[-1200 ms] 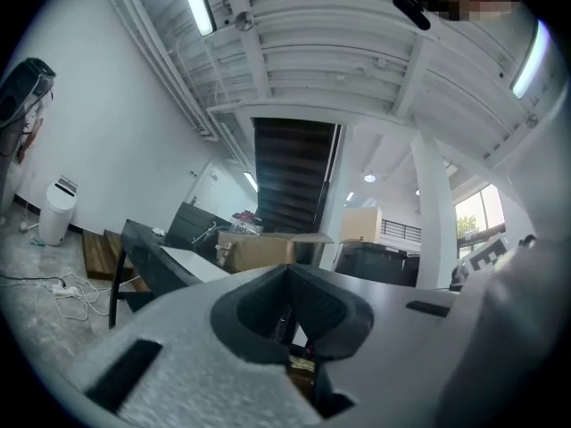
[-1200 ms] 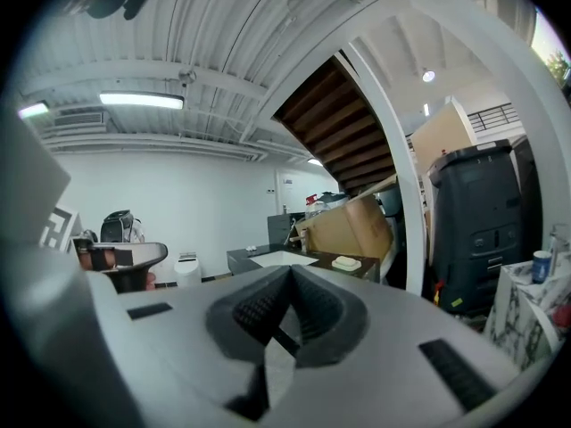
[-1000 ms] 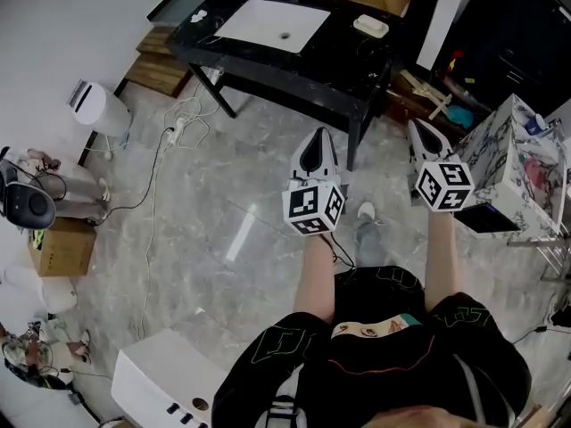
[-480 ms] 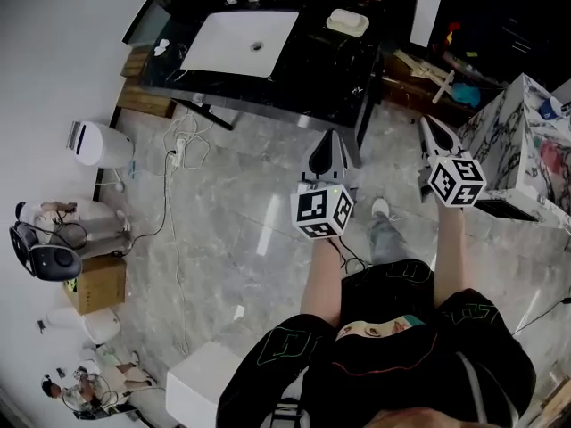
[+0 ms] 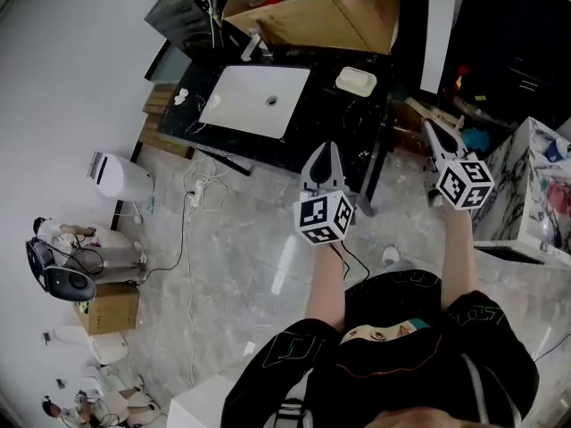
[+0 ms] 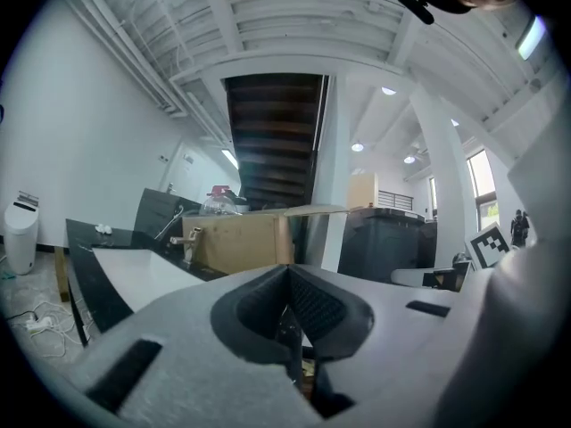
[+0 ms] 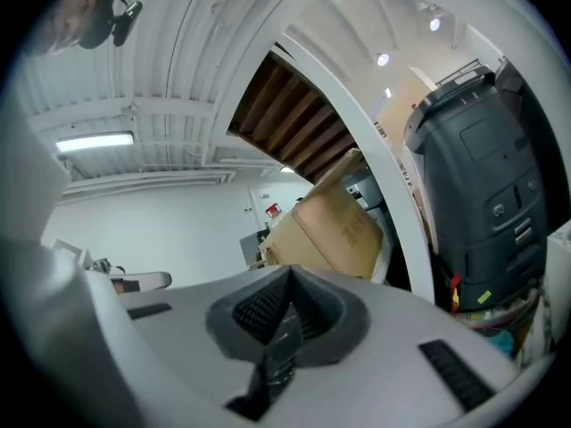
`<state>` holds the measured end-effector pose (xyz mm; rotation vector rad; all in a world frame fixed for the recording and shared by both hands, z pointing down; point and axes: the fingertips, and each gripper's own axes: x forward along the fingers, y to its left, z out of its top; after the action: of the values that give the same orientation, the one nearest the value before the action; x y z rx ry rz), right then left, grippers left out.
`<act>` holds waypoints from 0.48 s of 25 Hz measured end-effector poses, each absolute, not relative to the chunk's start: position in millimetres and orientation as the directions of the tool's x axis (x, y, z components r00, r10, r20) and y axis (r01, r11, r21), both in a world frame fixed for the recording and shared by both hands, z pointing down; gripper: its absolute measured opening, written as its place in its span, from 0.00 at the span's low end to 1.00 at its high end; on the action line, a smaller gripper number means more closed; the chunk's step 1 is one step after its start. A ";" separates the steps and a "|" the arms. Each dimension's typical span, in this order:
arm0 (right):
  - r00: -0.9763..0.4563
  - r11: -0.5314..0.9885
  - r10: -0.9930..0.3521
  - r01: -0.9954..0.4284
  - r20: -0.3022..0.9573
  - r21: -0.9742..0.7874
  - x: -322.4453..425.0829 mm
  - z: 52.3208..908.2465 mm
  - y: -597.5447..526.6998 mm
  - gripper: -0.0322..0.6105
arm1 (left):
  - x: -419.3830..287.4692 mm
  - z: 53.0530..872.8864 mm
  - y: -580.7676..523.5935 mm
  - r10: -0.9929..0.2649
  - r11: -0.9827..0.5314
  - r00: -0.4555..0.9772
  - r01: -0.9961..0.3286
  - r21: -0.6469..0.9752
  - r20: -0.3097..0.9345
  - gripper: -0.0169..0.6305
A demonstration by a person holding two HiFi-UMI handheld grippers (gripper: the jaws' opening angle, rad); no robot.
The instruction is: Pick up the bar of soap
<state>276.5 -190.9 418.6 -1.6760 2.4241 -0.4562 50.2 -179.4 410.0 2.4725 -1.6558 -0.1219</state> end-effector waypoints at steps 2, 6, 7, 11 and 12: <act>-0.347 0.316 -0.937 -0.879 0.024 -0.357 288.8 410.8 -204.0 0.06 | 62.9 401.4 -189.4 -0.915 -0.395 0.402 -0.903 0.167 0.010 0.04; -0.328 0.296 -0.944 -0.875 0.020 -0.383 297.8 414.6 -231.0 0.06 | 62.6 398.2 -204.1 -0.917 -0.390 0.398 -0.904 0.176 0.007 0.04; -0.338 0.304 -0.941 -0.870 0.021 -0.388 293.0 418.1 -234.3 0.06 | 55.9 401.3 -206.4 -0.924 -0.374 0.382 -0.911 0.175 0.016 0.04; -0.403 0.366 -0.915 -0.842 0.011 -0.395 263.4 420.6 -248.1 0.06 | 30.7 409.2 -219.1 -0.944 -0.314 0.326 -0.932 0.181 0.043 0.04; -0.414 0.376 -0.910 -0.837 0.011 -0.398 257.5 421.2 -252.7 0.06 | 29.6 410.7 -223.5 -0.943 -0.315 0.328 -0.932 0.181 0.049 0.04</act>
<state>257.5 -252.7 421.2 -1.5639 2.4245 -0.5116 29.6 -223.5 410.7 2.4113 -1.7223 -0.0977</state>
